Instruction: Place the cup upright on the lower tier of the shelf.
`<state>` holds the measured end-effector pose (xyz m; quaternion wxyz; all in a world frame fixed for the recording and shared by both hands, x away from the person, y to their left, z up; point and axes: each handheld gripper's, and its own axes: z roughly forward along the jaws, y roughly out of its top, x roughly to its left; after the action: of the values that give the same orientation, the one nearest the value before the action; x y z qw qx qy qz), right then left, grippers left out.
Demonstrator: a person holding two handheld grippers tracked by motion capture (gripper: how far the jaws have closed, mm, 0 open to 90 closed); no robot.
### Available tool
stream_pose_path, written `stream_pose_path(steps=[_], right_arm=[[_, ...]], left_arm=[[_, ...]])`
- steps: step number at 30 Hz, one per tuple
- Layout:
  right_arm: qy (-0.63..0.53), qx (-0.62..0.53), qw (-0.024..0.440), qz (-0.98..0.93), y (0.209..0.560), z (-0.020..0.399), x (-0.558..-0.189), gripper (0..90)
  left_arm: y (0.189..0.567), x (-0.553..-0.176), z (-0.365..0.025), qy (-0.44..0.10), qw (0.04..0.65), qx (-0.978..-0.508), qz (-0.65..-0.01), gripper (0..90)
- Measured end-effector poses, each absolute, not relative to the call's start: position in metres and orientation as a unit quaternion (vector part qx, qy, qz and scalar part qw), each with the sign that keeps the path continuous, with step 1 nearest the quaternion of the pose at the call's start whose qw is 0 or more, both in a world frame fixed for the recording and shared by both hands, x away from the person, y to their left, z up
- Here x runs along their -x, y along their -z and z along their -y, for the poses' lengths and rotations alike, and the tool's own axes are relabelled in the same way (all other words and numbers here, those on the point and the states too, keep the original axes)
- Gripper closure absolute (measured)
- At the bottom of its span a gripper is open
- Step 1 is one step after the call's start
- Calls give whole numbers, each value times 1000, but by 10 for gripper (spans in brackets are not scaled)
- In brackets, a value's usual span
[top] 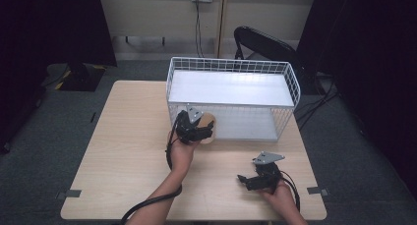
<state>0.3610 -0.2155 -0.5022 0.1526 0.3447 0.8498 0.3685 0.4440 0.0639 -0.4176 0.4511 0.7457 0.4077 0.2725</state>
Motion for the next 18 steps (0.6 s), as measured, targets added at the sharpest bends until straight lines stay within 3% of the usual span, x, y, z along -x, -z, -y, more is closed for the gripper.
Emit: stream_pose_path(steps=[18], right_arm=[[-368, -346, 153, -849, 502, 215, -361, 111]], left_arm=[[417, -425, -73, -253, 440, -763, -400, 260]])
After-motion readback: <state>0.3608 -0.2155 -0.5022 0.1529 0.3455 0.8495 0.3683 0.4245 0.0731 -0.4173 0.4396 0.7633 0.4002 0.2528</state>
